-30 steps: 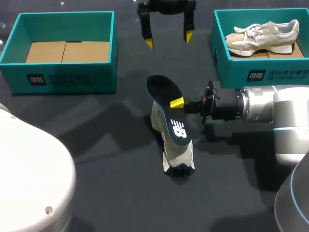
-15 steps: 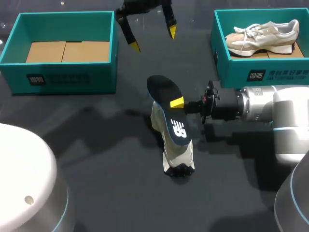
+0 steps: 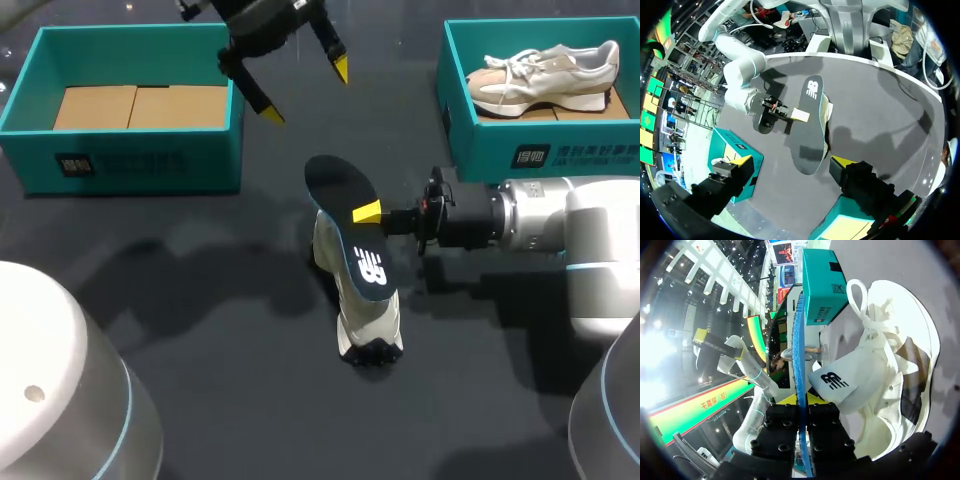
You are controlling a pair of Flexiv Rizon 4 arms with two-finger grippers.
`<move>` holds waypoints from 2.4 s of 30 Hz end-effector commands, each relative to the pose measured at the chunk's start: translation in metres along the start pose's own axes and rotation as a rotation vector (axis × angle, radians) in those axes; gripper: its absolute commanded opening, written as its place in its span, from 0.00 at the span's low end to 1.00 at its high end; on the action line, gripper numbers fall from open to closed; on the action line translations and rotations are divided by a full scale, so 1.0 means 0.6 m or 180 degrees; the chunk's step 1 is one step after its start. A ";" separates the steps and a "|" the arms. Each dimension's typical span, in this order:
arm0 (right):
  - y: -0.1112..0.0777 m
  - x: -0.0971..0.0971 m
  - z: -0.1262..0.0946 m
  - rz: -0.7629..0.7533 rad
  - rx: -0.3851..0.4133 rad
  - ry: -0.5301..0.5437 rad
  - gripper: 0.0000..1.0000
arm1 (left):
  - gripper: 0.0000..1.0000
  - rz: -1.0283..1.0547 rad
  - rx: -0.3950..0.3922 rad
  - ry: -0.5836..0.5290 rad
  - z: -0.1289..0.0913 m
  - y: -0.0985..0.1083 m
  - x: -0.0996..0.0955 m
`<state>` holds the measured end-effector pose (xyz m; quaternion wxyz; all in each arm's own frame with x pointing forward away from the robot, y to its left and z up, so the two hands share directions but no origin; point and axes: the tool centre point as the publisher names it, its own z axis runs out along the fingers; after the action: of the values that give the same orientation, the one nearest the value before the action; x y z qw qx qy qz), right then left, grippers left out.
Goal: Take the shoe out of the shoebox, open the shoe tongue, remove and reinsert the insole, then place the shoe into the shoebox
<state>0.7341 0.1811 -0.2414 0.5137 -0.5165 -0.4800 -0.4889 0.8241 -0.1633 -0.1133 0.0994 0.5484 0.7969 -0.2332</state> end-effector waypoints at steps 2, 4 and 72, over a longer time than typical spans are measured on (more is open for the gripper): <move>-0.002 0.000 0.000 0.0000 -0.0008 -0.0003 0.00 | 1.00 0.0053 0.0021 -0.0745 0.001 0.000 0.015; -0.002 0.000 0.000 0.0000 -0.0008 -0.0003 0.00 | 1.00 0.0053 0.0021 -0.0745 0.001 0.000 0.015; 0.014 0.046 -0.004 -0.0245 -0.0406 0.0205 0.00 | 1.00 0.0447 0.0070 -0.2875 0.155 -0.005 0.060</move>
<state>0.7460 0.1710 -0.2188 0.4855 -0.5034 -0.4539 -0.5521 0.7957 -0.1657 -0.2009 0.4244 0.4582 0.6452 -0.4400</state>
